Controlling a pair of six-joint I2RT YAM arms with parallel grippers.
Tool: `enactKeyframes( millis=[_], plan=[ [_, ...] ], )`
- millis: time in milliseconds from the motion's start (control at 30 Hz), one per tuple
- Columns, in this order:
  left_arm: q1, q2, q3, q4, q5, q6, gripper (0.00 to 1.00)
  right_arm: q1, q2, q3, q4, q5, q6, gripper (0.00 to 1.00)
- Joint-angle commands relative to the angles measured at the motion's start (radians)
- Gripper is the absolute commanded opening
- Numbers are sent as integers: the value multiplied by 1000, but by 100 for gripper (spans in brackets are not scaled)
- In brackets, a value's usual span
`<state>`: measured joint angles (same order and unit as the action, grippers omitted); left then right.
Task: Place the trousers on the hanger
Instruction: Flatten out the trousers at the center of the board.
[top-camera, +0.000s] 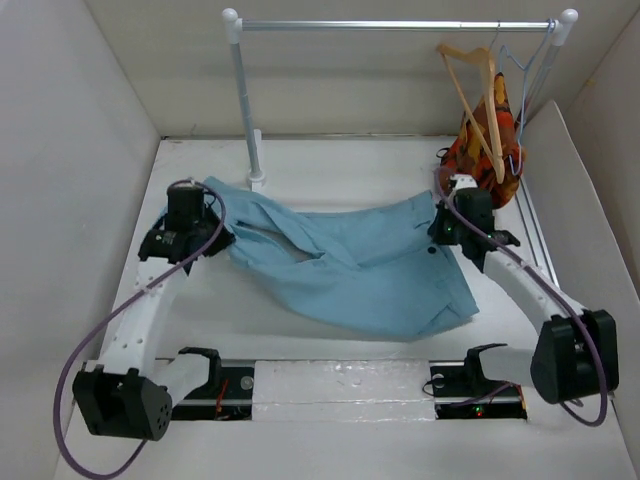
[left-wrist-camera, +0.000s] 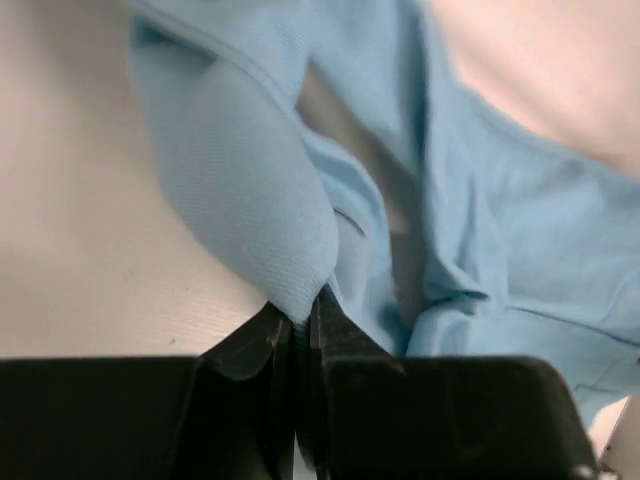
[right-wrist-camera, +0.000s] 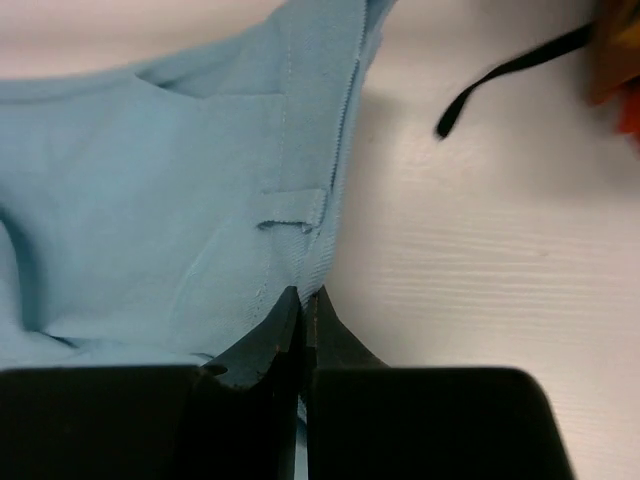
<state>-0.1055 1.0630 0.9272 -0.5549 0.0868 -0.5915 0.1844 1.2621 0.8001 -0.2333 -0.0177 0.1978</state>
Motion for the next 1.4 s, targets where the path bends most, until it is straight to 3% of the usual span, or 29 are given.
enactKeyframes(
  millis=[0,67,100,200,333,433,467,500,533,567,633,667,767,833,900,933,967,1033,1067,1100,1133,1233,1367],
  plan=[
    [-30,-38,317,-285,-147,-8,0,-46,-130,118,-49,82,-44,0],
    [-30,-58,401,-301,-151,-2,0,-59,-194,146,-83,90,-60,0],
    [-30,-37,520,-372,-197,22,0,-59,-211,152,-96,104,-67,0],
    [-86,141,721,-573,-356,59,0,-131,-210,116,-71,102,-70,0],
    [-88,222,598,-488,-276,96,0,-246,-86,116,-20,28,-64,0],
    [-54,406,579,-430,-233,153,0,-293,32,154,29,45,-40,0],
    [-30,499,585,-398,-213,176,1,-293,60,192,34,26,-40,8],
    [-17,540,626,-357,-176,182,8,-293,89,218,19,-35,-49,21],
    [-17,576,653,-341,-168,180,28,-293,133,250,-10,-97,-73,55],
    [-17,635,680,-324,-185,177,43,-275,144,281,-47,-102,-89,67],
    [-17,675,760,-324,-196,170,65,-232,132,298,-96,-100,-141,81],
    [-17,696,781,-327,-211,170,77,-232,79,278,-100,-113,-149,82],
    [-17,652,760,-292,-251,168,80,-206,-54,159,-104,-146,-153,83],
    [-17,596,656,-219,-236,165,80,-192,-125,81,-155,-146,-173,77],
    [-34,507,531,-150,-225,157,79,-192,-237,10,-210,-145,-169,53],
    [-77,476,497,-139,-232,156,78,-204,-272,-69,-225,-145,-153,13],
    [-100,418,461,-122,-226,153,77,-218,-311,-111,-245,-146,-138,0],
    [-175,365,368,-76,-220,138,72,-281,-409,-235,-253,-171,-100,0],
    [-201,314,346,-65,-237,128,71,-305,-434,-266,-256,-198,-89,4],
    [-224,295,311,-31,-237,125,70,-353,-460,-289,-267,-212,-83,16],
    [-240,272,300,-22,-230,118,70,-371,-464,-303,-280,-215,-80,41],
    [-240,233,254,32,-121,122,69,-382,-455,-306,-311,-193,-69,69],
    [-250,246,182,91,13,131,69,-382,-408,-295,-368,-148,-43,72]
  ],
)
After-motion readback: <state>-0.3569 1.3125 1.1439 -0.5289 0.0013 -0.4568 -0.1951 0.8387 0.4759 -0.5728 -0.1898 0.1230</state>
